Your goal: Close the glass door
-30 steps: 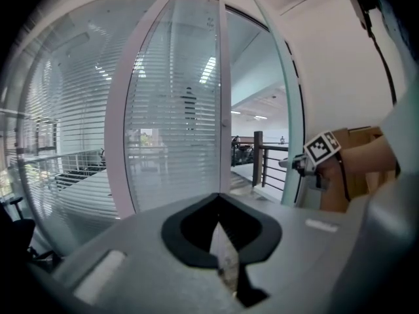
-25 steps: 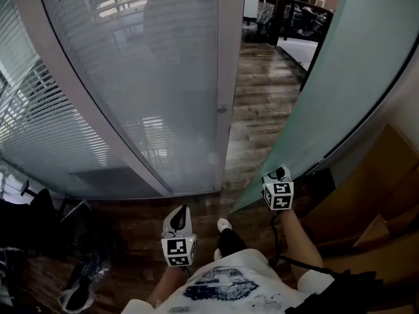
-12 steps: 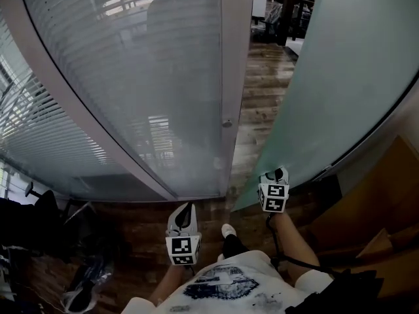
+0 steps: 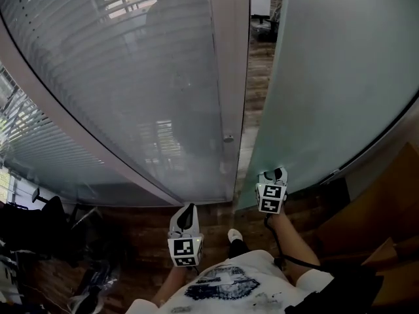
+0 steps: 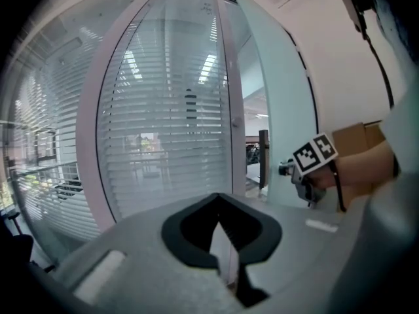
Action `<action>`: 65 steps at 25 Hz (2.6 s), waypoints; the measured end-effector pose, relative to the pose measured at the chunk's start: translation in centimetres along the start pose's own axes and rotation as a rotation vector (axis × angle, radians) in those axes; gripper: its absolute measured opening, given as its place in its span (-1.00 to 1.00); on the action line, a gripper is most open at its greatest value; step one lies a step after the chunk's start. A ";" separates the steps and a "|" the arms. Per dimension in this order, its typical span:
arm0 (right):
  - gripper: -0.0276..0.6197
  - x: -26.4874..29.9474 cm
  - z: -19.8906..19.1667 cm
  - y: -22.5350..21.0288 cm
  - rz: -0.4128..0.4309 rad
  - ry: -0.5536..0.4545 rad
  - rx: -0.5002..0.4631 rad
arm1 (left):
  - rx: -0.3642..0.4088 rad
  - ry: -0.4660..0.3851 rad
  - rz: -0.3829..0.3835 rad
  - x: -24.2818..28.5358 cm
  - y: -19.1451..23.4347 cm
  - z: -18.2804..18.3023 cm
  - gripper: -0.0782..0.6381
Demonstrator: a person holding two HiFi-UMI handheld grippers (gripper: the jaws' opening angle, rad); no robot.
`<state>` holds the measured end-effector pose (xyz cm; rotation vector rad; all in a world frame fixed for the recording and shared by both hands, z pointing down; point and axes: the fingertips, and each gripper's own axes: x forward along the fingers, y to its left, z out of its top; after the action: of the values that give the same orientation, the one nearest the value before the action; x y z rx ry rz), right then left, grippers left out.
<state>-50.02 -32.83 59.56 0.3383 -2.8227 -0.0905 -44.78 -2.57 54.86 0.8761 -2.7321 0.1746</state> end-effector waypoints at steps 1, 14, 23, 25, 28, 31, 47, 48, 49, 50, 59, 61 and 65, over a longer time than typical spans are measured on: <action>-0.39 0.3 0.0 0.1 -0.005 0.000 0.001 | 0.001 0.004 0.002 0.2 0.1 -0.3 -0.77; -0.40 3.4 1.9 0.8 -0.033 -0.004 0.026 | -0.024 0.027 0.028 2.3 0.8 -0.3 -0.77; -0.40 5.0 2.5 -0.2 -0.057 -0.025 0.031 | -0.045 0.042 0.077 3.1 1.8 -0.3 -0.77; -0.40 5.3 2.8 0.0 -0.062 -0.028 0.031 | -0.053 0.050 0.084 3.2 2.3 -0.6 -0.77; -0.40 6.0 3.4 0.0 -0.067 -0.034 0.031 | -0.057 0.054 0.081 3.8 2.2 -0.3 -0.77; -0.40 6.6 3.5 0.1 -0.069 -0.036 0.031 | -0.055 0.055 0.077 4.5 1.9 0.2 -0.77; -0.39 8.8 4.4 0.3 -0.068 -0.057 0.025 | -0.052 0.074 0.066 6.8 1.4 0.3 -0.77; -0.39 8.7 4.3 0.3 -0.067 -0.057 0.025 | -0.049 0.076 0.070 6.9 1.4 0.5 -0.77; -0.39 8.7 4.3 0.3 -0.067 -0.058 0.025 | -0.047 0.077 0.070 7.0 1.4 0.5 -0.77; -0.39 8.7 4.2 0.3 -0.066 -0.059 0.026 | -0.046 0.078 0.068 7.1 1.4 0.3 -0.77; -0.39 8.7 4.5 0.3 -0.065 -0.060 0.021 | -0.045 0.078 0.048 7.4 0.8 0.1 -0.77; -0.39 8.7 4.5 0.3 -0.065 -0.060 0.022 | -0.050 0.089 0.056 7.3 0.9 -0.1 -0.77; -0.39 8.7 4.5 0.3 -0.067 -0.057 0.024 | -0.057 0.099 0.054 7.0 0.8 -0.9 -0.77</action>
<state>-59.52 -34.50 57.80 0.4432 -2.8714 -0.0816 -50.51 -5.58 57.69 0.7583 -2.6562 0.1465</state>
